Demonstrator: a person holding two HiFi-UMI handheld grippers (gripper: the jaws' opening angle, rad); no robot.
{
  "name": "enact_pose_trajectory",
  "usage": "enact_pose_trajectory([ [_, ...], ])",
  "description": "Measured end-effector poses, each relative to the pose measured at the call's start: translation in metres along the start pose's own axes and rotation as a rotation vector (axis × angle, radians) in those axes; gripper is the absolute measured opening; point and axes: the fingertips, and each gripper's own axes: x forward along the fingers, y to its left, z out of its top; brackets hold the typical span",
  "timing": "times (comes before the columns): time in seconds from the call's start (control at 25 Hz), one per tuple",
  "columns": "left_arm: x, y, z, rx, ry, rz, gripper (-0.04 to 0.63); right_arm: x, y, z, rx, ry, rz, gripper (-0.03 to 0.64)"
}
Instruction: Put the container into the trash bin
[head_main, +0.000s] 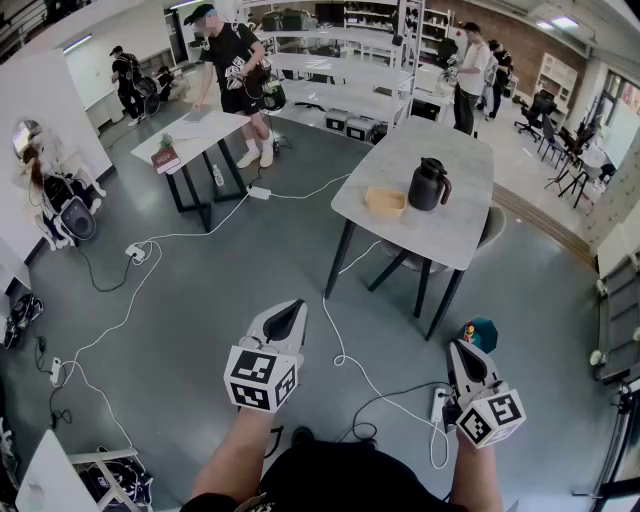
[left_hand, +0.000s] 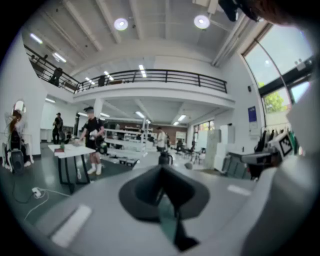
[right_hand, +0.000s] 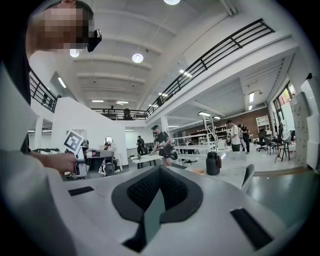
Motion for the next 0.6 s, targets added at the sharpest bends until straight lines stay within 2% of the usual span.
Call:
enact_pose_trajectory([
  [0.16, 0.026, -0.011, 0.025, 0.025, -0.018, -0.021, 0.008, 0.019, 0.0, 0.031, -0.085, -0.042, 0.057, -0.009],
  [0.28, 0.03, -0.021, 0.047, 0.023, -0.071, -0.025, 0.008, 0.023, 0.007, 0.059, -0.121, -0.106, 0.085, -0.009],
  [0.4, 0.015, -0.041, 0.05, -0.038, -0.14, -0.083, 0.008, 0.008, 0.004, 0.055, -0.104, -0.129, 0.08, -0.009],
  [0.52, 0.019, -0.047, 0.034, -0.043, -0.111, -0.037, 0.008, 0.002, -0.016, 0.035, -0.033, -0.109, 0.046, -0.009],
  [0.6, 0.034, -0.055, 0.031, -0.045, -0.104, -0.012, 0.008, 0.003, -0.026, 0.037, -0.007, -0.124, 0.051, -0.009],
])
